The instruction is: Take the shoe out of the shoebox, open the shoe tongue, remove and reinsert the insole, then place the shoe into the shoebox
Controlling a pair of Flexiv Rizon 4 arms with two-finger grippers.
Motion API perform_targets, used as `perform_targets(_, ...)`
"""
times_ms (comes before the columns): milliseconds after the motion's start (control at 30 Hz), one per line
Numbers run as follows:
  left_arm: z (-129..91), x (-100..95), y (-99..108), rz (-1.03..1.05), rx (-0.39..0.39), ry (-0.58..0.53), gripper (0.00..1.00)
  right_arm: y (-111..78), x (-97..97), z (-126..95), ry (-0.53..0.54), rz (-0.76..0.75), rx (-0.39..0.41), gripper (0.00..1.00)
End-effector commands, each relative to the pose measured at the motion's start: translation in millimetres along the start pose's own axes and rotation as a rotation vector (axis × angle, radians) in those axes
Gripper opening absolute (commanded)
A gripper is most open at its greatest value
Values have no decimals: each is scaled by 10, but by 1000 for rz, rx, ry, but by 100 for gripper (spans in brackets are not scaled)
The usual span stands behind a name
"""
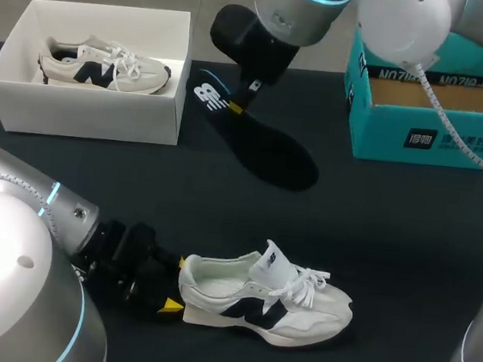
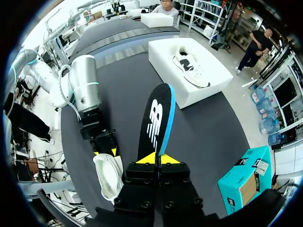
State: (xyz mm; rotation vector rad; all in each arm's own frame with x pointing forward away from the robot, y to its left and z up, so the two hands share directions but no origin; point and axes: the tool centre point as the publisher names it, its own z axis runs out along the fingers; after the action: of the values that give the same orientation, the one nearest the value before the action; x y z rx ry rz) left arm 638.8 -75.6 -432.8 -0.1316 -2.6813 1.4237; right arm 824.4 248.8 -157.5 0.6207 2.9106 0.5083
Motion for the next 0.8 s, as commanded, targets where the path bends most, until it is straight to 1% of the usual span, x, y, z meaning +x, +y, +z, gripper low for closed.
perform_targets(33, 40, 9, 18, 0, -4, 0, 0, -6, 0, 7, -1, 0, -1, 0)
perform_targets(633, 40, 9, 18, 0, -4, 0, 0, -6, 0, 7, -1, 0, -1, 0)
perform_targets(800, 40, 9, 18, 0, -4, 0, 0, 54, 52, -157, -5, 54, -55, 0)
